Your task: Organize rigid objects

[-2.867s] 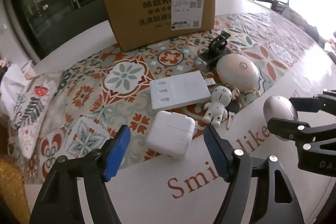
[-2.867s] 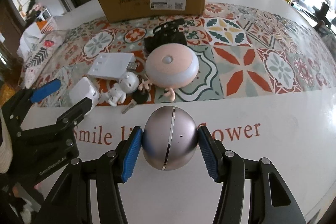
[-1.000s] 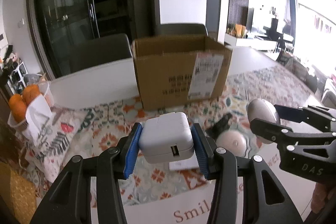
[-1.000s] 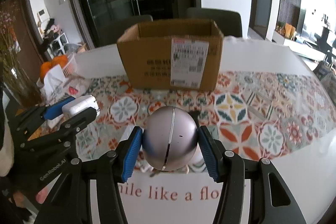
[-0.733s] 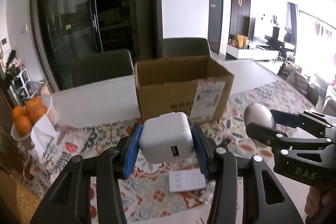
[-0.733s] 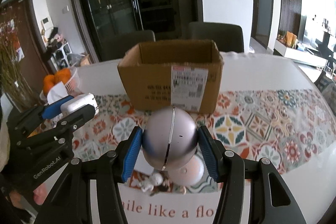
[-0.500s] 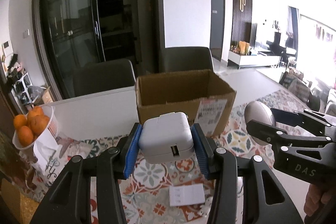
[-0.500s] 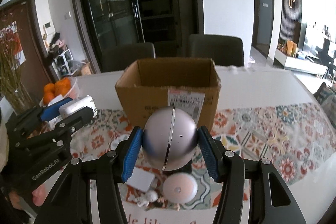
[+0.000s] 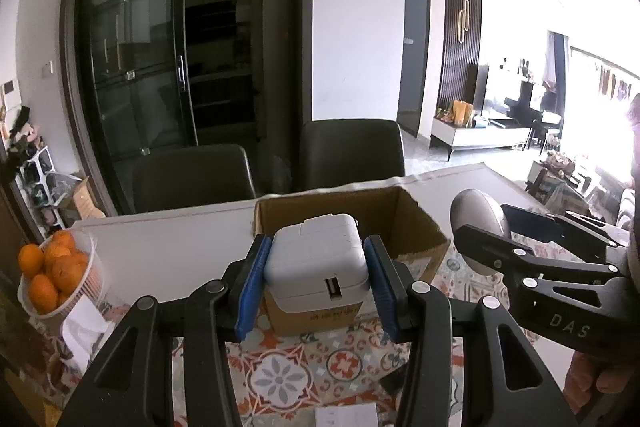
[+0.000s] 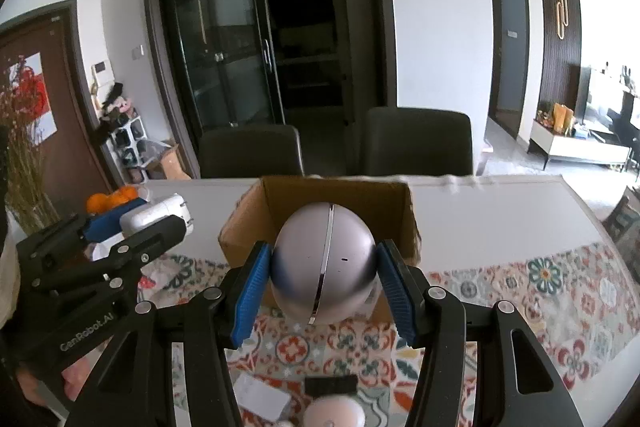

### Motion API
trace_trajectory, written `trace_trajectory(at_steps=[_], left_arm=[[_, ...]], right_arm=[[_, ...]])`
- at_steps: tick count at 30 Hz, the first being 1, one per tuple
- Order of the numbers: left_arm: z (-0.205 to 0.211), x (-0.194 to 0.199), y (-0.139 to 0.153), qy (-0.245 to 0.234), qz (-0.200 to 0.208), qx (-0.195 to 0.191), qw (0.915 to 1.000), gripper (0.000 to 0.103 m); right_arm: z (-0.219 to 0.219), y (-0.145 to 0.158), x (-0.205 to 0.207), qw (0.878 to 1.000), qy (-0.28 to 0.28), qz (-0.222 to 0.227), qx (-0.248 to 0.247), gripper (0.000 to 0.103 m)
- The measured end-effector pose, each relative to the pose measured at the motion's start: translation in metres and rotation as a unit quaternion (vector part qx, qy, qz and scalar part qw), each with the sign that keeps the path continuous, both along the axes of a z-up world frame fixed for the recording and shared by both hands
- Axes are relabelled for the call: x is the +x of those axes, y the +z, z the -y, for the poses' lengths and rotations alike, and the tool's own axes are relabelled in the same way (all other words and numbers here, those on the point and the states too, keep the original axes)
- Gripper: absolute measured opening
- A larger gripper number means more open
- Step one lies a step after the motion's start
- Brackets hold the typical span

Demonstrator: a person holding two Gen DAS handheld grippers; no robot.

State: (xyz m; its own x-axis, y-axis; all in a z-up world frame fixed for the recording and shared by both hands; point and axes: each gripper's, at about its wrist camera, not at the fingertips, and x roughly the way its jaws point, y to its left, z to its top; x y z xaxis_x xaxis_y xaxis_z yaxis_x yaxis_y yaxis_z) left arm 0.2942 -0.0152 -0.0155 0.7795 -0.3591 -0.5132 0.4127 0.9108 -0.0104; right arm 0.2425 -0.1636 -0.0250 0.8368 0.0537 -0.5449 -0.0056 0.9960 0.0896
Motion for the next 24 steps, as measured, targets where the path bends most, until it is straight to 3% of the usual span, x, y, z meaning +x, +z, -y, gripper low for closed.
trace_trajectory(at_steps=[12, 24], left_arm=[[0.021, 0.043, 0.012, -0.006, -0.009, 0.015, 0.9998, 0.047], [0.043, 0.095, -0.002, -0.007, -0.068, 0.027, 0.9973, 0.047]], right_arm=[[0.014, 0.014, 0.047, 1.000, 0.004, -0.007, -0.011, 0.055], [0.040, -0.005, 0.112, 0.997, 0.008, -0.080, 0.016, 0.055]])
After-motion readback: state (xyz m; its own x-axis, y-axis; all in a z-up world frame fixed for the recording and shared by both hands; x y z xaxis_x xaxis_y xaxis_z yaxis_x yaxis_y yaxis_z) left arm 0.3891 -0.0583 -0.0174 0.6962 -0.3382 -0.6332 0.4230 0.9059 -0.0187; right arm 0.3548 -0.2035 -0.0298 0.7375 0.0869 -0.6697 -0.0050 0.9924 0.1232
